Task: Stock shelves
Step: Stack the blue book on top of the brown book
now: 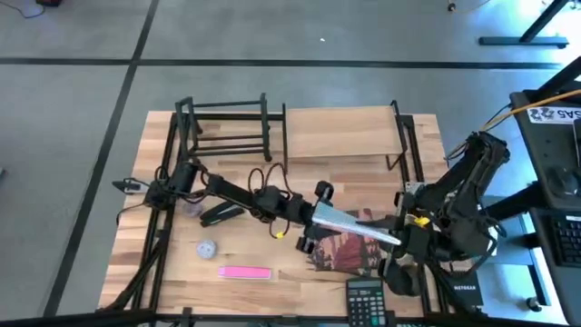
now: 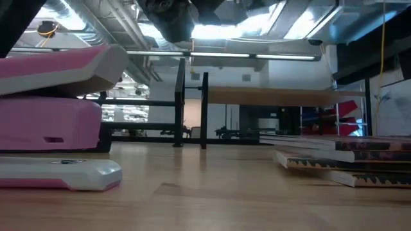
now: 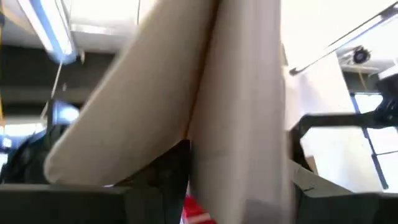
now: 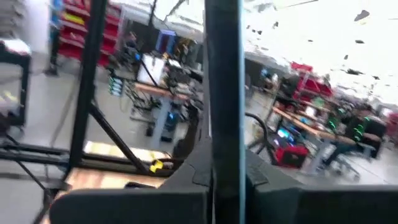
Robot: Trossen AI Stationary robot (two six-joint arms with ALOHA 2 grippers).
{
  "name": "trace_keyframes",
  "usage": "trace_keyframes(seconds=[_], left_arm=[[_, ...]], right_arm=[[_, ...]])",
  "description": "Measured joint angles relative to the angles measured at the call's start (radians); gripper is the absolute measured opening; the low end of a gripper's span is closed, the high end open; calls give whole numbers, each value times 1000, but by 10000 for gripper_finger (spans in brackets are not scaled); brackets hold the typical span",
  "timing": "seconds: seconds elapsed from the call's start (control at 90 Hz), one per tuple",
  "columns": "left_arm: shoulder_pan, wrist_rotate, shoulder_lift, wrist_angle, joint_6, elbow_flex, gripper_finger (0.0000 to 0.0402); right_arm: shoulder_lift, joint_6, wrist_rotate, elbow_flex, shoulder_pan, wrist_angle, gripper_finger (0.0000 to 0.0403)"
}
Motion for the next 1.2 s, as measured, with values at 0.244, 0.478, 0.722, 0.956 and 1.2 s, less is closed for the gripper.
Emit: trace_keyframes(seconds=[0.244, 0.478, 0.722, 0.956, 1.2], left_arm=[[-29, -82, -2, 14, 77, 0, 128], [-48, -176, -3, 11, 143, 0, 28], [-104, -446, -21, -154, 258, -3, 4], [-176, -785, -33, -380, 373, -2, 2], [-204, -936, -39, -512, 418, 3, 1]], right_arm=[[0, -142, -27, -72, -2, 203, 1], [-1, -149, -44, -137, -2, 301, 0], [-4, -120, 86, -201, 4, 296, 4], [-2, 11, 293, -298, 1, 161, 30], [0, -29, 424, -330, 40, 140, 115]])
